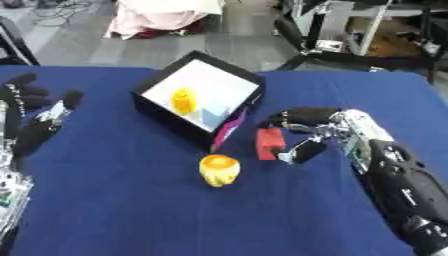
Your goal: Pick up objects on the table and place them in the box.
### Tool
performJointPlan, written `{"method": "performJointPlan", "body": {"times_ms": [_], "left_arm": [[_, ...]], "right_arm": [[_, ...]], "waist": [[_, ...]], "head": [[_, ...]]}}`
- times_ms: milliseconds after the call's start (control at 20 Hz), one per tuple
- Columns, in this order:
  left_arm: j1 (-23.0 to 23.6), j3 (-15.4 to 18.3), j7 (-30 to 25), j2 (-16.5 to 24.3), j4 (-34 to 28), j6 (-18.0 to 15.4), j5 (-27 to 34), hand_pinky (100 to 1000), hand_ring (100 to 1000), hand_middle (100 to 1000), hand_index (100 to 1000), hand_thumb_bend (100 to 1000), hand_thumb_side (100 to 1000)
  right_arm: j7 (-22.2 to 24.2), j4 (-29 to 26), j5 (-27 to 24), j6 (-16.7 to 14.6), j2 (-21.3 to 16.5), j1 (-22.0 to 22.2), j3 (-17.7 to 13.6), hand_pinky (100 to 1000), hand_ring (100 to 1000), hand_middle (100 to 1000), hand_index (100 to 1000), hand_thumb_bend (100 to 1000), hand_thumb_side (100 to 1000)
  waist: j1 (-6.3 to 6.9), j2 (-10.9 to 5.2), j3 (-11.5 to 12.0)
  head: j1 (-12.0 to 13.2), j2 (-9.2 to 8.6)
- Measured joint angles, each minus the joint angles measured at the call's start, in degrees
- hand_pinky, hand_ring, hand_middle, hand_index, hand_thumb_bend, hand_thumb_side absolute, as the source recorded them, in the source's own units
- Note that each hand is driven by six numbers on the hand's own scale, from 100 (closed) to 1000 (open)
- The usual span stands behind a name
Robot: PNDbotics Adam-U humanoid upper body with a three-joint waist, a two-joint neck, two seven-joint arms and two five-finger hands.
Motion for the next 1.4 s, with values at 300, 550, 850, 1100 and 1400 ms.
{"method": "performJointPlan", "body": {"times_ms": [300, 550, 850, 1100, 1400], "left_arm": [[0.1, 0.0, 0.0, 0.0, 0.0, 0.0, -0.1, 778, 609, 580, 825, 918, 579], [0.1, 0.0, 0.0, -0.1, 0.0, 0.0, -0.1, 778, 609, 580, 825, 918, 579], [0.1, 0.0, 0.0, -0.4, 0.0, 0.0, -0.2, 778, 609, 580, 825, 917, 580], [-0.1, -0.4, -0.6, -0.6, 0.0, -0.1, -0.2, 778, 609, 580, 825, 918, 580], [-1.1, -1.6, -1.9, -2.3, 0.0, -0.5, -0.2, 778, 608, 579, 825, 919, 579]], "right_arm": [[-3.5, 1.6, 3.4, 0.2, 1.1, -0.5, -1.0, 916, 871, 582, 905, 100, 327], [-9.1, 2.0, 3.8, 0.6, 1.3, -0.4, -1.6, 894, 836, 485, 868, 100, 243], [-9.5, -1.1, -4.6, 2.0, -1.4, -3.4, -2.5, 895, 835, 490, 851, 100, 223], [-7.4, -2.3, -10.2, 5.2, -2.6, -7.9, -4.5, 879, 814, 476, 840, 100, 198], [-13.3, 2.1, -8.0, 8.1, 0.8, -11.5, -6.9, 875, 809, 499, 854, 100, 179]], "waist": [[0.00, 0.00, 0.1], [0.00, 0.00, 0.1], [0.00, 0.00, 0.3], [0.02, 0.00, 2.0], [0.06, 0.01, 4.6]], "head": [[-0.3, 0.00], [-0.3, 0.00], [-0.4, 0.00], [-1.3, 0.00], [-3.9, 0.00]]}}
